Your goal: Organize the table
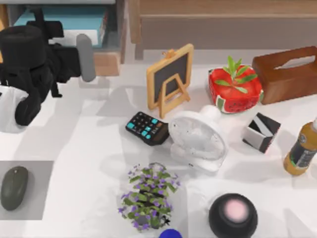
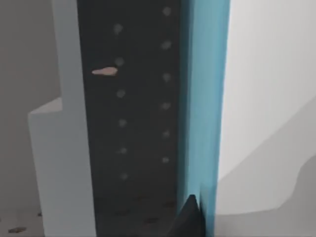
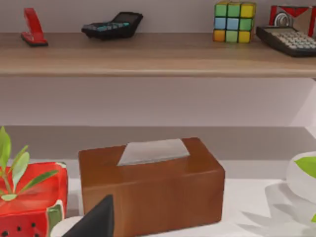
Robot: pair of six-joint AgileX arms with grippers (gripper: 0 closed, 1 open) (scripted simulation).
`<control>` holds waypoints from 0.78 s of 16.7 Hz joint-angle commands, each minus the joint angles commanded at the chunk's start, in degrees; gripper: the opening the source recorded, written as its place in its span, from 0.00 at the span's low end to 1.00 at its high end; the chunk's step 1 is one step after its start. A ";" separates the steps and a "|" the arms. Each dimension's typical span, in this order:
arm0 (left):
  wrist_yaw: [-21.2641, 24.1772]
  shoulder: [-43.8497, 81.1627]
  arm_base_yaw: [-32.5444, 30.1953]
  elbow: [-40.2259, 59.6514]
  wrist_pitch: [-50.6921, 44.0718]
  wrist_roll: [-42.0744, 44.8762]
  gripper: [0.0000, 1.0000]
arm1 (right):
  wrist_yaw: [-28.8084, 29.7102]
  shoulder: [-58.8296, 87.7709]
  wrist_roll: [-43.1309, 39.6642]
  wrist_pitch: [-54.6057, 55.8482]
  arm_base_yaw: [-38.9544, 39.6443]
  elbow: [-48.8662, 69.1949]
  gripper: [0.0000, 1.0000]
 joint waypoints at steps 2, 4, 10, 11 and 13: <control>0.00 0.00 0.00 0.00 0.00 0.00 0.53 | 0.00 0.00 0.00 0.00 0.00 0.00 1.00; 0.00 0.00 0.00 0.00 0.00 0.00 0.68 | 0.00 0.00 0.00 0.00 0.00 0.00 1.00; 0.00 0.00 0.00 0.00 0.00 0.00 1.00 | 0.00 0.00 0.00 0.00 0.00 0.00 1.00; 0.00 0.00 0.00 0.00 0.00 0.00 1.00 | 0.00 0.00 0.00 0.00 0.00 0.00 1.00; 0.00 0.00 0.00 0.00 0.00 0.00 1.00 | 0.00 0.00 0.00 0.00 0.00 0.00 1.00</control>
